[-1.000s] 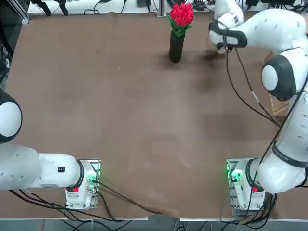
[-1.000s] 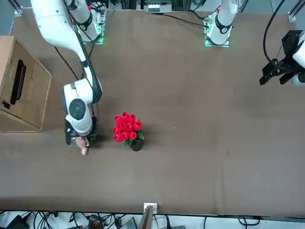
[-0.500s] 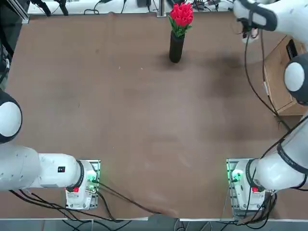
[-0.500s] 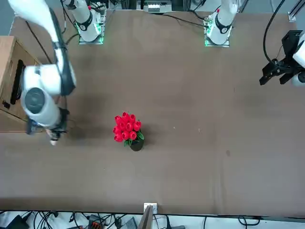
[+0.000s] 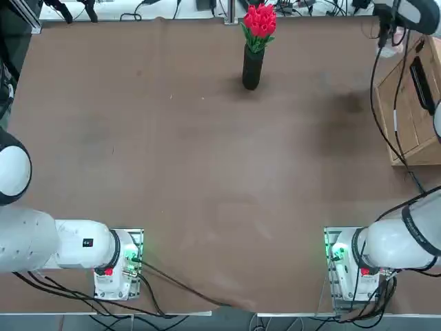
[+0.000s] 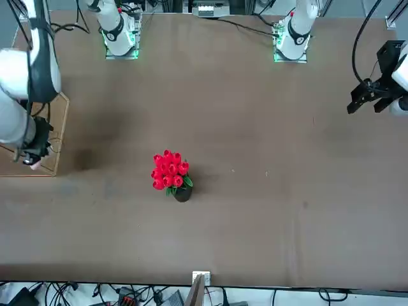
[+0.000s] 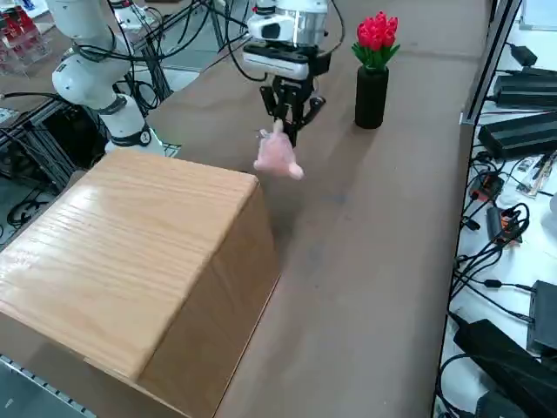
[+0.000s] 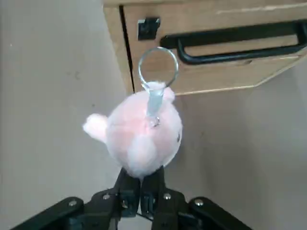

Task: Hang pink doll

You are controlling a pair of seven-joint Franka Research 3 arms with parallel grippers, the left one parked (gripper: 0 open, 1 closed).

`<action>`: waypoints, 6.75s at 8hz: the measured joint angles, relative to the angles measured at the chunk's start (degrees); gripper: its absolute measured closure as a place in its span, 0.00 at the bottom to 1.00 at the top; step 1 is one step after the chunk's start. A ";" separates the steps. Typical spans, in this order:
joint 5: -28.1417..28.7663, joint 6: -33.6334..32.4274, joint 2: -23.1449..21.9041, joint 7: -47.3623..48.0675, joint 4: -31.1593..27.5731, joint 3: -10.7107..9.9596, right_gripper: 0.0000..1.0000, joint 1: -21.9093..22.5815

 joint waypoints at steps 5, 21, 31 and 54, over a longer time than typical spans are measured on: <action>4.09 0.34 -0.97 -3.46 -1.78 0.00 0.95 -4.03; 4.09 10.48 -2.53 -7.67 -8.07 0.01 0.94 -7.64; 4.08 16.34 -3.60 -11.11 -11.05 0.01 0.93 -7.87; 18.11 -20.35 -6.45 -89.94 12.60 5.35 0.00 -5.32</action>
